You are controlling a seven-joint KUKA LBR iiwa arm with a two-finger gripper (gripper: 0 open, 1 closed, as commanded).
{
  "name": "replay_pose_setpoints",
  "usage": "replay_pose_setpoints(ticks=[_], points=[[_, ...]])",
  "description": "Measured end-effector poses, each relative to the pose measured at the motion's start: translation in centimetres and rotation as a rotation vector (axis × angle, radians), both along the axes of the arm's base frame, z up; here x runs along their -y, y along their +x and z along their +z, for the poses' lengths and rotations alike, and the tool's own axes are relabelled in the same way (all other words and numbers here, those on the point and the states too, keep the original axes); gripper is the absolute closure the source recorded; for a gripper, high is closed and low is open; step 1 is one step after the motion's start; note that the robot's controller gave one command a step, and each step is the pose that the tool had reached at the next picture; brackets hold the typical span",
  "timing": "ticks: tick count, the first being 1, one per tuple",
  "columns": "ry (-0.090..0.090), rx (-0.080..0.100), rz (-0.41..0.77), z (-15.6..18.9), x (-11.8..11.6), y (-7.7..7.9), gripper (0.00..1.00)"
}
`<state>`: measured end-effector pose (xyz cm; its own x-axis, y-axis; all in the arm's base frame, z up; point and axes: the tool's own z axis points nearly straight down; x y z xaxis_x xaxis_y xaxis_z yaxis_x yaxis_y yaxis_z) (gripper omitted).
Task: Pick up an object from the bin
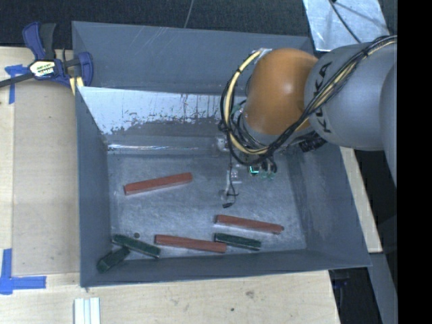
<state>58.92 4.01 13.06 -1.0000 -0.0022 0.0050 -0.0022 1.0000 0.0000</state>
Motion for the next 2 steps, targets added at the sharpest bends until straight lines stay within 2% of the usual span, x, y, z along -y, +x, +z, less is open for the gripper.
replay_pose_setpoints(ticks=[1, 2], points=[[0.000, 0.008, -0.001, 0.5, 0.0, 0.2, 0.00], [0.000, 0.009, -0.008, -1.5, -4.9, -2.6, 0.00]])
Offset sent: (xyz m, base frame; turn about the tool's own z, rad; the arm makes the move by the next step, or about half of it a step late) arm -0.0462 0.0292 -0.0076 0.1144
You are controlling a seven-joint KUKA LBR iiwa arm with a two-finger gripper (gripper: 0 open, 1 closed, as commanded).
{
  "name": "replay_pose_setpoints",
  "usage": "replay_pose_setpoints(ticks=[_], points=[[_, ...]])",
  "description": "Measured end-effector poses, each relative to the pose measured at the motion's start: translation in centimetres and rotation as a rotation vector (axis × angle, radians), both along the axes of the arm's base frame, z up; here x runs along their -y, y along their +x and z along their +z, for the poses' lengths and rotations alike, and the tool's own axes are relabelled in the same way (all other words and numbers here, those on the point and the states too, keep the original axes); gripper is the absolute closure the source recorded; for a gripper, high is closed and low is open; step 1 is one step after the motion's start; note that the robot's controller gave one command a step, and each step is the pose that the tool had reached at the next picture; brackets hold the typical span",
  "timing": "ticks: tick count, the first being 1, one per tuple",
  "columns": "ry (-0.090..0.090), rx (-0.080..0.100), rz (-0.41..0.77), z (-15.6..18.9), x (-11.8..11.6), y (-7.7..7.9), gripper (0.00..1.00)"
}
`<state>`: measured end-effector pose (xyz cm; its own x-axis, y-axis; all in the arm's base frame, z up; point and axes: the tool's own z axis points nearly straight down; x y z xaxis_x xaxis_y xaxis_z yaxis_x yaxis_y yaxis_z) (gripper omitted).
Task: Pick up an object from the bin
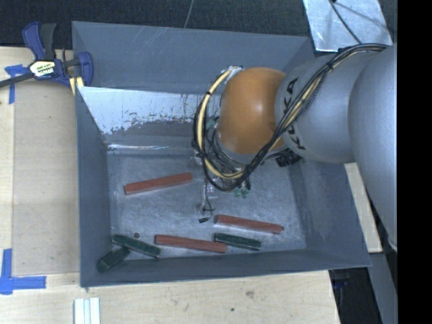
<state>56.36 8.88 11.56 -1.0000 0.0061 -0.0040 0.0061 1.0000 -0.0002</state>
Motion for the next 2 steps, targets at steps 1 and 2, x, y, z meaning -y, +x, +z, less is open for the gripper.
replay_pose_setpoints(ticks=[1, 2], points=[[0.001, 0.002, 0.191, -1.6, -4.1, 0.6, 0.00], [0.001, -0.002, 0.150, -1.5, -3.6, -1.0, 0.00]])
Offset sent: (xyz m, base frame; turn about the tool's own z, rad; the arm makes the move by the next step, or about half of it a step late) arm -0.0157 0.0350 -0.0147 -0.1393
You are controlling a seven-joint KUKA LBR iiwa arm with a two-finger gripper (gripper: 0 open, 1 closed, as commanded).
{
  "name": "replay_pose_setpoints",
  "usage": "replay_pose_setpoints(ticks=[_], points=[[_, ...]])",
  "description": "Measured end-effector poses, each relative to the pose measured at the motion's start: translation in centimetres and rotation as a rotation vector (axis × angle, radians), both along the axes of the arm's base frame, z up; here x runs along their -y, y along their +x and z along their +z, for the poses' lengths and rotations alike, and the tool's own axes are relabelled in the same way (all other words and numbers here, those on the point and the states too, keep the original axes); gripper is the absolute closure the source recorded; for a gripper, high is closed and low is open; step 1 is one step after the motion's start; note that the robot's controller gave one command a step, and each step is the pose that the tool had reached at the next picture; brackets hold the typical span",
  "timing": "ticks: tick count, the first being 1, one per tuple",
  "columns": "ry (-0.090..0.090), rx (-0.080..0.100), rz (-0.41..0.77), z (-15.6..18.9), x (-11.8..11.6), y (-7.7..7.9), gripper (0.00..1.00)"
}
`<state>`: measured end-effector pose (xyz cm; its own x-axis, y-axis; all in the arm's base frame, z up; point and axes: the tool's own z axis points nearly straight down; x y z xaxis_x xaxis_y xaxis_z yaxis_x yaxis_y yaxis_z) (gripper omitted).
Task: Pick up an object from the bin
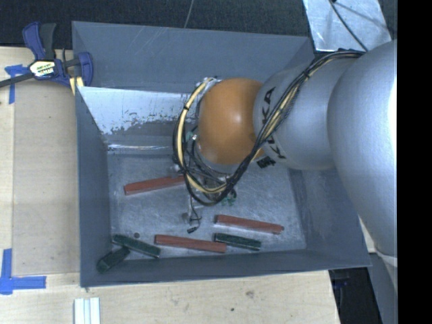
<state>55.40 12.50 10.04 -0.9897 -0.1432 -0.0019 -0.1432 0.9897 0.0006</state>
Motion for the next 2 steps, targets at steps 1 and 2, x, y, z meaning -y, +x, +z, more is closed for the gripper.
replay_pose_setpoints(ticks=[1, 2], points=[[0.001, 0.002, -0.070, -1.8, -0.2, 4.9, 0.00], [0.001, 0.004, 0.014, -2.8, 1.5, 6.7, 1.00]])
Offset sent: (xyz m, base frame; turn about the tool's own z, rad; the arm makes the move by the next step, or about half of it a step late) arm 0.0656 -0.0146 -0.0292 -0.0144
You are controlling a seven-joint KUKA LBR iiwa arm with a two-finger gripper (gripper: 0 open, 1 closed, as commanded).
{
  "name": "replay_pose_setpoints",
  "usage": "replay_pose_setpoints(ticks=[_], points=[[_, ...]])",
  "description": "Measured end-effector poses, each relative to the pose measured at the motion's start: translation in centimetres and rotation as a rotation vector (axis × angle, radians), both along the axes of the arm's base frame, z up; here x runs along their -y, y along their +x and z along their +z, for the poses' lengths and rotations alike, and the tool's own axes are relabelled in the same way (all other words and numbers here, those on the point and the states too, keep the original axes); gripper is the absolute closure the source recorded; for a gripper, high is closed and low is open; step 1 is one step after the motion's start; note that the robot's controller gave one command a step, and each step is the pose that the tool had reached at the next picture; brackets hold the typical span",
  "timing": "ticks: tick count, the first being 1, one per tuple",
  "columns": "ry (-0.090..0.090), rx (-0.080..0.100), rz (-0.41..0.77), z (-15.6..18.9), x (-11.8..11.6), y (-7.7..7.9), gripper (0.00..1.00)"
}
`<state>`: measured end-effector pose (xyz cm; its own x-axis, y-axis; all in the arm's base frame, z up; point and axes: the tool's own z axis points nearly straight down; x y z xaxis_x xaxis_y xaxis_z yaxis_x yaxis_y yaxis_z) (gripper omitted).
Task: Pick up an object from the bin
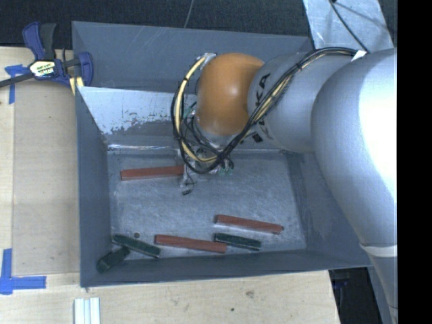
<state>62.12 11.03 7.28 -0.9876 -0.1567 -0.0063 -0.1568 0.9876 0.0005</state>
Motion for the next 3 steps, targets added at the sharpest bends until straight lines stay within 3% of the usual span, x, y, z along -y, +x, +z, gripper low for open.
replay_pose_setpoints(ticks=[1, 2, 3], points=[[0.000, 0.000, -0.001, 0.0, 0.0, 0.0, 1.00], [-0.002, -0.009, -0.020, 5.7, -0.4, -1.1, 1.00], [-0.001, -0.001, 0.029, 13.1, 1.7, -2.4, 1.00]])
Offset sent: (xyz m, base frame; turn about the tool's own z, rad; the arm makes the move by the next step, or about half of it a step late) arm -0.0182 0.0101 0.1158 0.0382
